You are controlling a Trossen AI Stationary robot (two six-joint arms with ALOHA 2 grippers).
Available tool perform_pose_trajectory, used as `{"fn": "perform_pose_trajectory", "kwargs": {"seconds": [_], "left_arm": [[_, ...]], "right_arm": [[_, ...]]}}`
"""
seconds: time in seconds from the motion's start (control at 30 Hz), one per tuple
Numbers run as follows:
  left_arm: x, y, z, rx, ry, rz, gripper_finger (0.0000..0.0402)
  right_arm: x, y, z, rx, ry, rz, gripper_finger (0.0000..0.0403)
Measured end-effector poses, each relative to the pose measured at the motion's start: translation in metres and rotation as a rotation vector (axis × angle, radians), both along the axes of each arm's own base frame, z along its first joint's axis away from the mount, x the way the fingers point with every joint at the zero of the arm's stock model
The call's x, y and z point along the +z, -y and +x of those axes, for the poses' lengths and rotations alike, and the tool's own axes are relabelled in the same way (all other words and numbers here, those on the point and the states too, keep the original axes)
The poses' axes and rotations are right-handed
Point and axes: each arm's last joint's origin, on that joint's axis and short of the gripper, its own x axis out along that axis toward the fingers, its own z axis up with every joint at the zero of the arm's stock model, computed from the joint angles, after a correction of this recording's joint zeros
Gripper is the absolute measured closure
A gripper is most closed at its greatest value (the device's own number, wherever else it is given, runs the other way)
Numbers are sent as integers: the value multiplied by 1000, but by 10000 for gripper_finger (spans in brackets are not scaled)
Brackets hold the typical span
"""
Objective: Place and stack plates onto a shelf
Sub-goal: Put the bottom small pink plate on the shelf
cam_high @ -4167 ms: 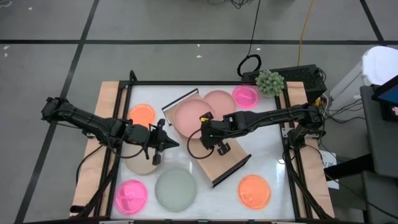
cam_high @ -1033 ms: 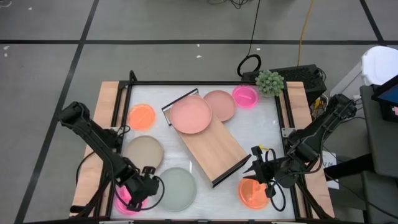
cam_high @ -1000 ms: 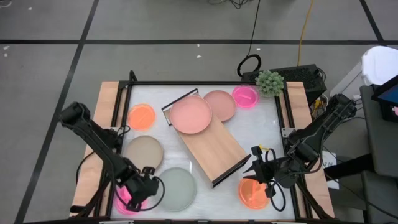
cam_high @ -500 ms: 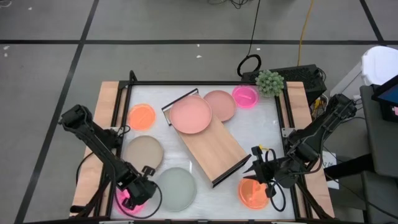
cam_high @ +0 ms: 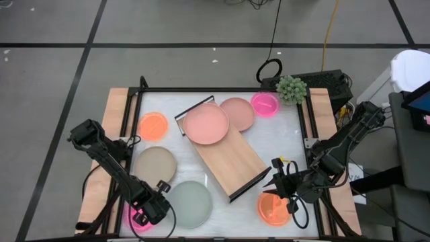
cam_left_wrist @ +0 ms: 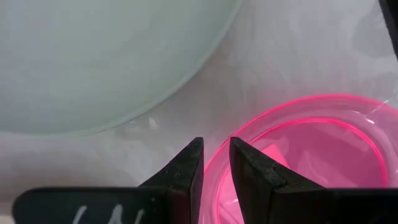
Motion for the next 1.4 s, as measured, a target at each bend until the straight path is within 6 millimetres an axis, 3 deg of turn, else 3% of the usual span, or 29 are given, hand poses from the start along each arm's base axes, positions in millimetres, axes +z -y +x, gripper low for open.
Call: {"fn": "perform_pose_trajectory", "kwargs": {"seconds": [0.67,1.4], "left_arm": [[-1,-2,-3,-229,11,40,318],[-11,-10,-6,-266,-15,51,321]], "right_arm": [[0,0,0,0,0,-1,347],[0,0,0,3,0,-4,347]]}}
